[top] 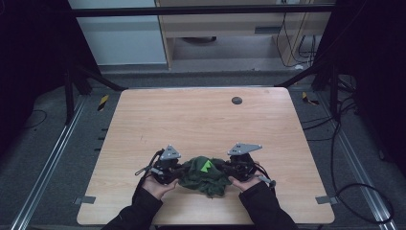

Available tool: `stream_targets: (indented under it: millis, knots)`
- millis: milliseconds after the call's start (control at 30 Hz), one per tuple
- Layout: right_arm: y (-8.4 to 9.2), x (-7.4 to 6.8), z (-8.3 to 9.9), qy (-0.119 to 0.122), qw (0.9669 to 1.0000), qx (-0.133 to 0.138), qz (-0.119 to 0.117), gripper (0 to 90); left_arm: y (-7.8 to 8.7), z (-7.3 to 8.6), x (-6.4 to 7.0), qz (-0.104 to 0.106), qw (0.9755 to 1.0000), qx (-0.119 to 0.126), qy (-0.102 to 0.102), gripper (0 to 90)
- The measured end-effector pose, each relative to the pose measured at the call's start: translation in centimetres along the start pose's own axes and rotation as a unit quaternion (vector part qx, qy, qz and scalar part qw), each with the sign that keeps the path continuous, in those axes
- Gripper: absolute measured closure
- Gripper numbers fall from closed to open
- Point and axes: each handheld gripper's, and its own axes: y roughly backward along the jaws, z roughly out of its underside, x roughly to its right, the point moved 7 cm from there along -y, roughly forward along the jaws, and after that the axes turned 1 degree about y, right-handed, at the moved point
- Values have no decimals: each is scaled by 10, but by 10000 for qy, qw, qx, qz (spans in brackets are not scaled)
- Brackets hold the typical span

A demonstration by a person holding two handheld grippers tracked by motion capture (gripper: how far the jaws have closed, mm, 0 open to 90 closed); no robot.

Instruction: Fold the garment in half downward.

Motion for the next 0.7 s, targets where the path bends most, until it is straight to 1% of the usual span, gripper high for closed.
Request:
stream_targets:
  millis: [133, 267, 467, 567, 600, 633, 700]
  knots:
    - [4, -4, 3, 22, 10000, 8, -34, 888, 2, 4, 8, 43, 9999, -39, -108, 896]
    - [6, -8, 7, 11, 10000, -15, -83, 887, 5, 10, 13, 79, 9998, -87, -145, 897]
    - [6, -14, 13, 102, 9998, -86, -116, 885, 9, 17, 19, 119, 9996, -147, -216, 897]
    - [7, -16, 15, 88, 9998, -103, -118, 884, 9, 22, 21, 135, 9995, -213, -190, 896]
    - [8, -17, 17, 49, 9998, -122, -123, 883, 9, 23, 22, 156, 9995, -233, -172, 896]
    - [8, -17, 18, 76, 9998, -120, -127, 882, 8, 25, 23, 153, 9993, -279, -189, 896]
    - [8, -19, 21, 47, 9997, -168, -143, 881, 8, 28, 24, 160, 9992, -316, -191, 896]
